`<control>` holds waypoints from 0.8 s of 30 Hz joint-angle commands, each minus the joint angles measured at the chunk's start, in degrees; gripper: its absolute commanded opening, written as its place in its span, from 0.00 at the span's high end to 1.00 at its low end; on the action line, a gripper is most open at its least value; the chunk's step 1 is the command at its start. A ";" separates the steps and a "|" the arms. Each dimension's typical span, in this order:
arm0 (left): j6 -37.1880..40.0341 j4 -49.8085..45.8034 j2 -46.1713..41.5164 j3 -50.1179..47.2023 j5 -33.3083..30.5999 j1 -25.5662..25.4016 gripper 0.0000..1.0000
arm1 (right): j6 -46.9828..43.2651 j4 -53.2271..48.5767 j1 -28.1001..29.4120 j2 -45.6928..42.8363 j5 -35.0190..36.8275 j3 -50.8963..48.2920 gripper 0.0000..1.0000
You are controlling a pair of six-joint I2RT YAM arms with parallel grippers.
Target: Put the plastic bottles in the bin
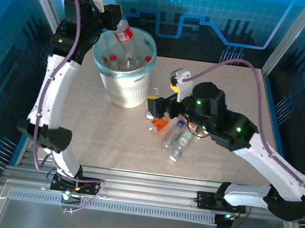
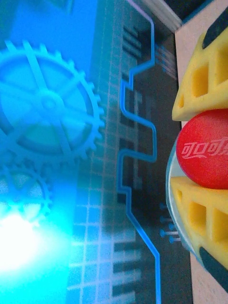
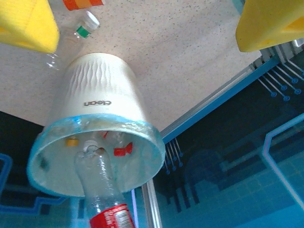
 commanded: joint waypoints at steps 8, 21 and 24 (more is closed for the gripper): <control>10.35 6.69 7.52 -0.09 -4.96 3.73 1.00 | 0.93 -3.99 -0.59 8.33 -6.05 7.17 0.05; 20.83 21.40 8.12 -19.01 -1.30 2.86 1.00 | 1.95 -4.49 -1.45 10.99 -6.78 6.82 0.06; 20.06 22.43 8.00 -22.90 1.35 2.76 1.00 | 2.41 -4.58 -1.54 11.23 -7.03 6.51 0.06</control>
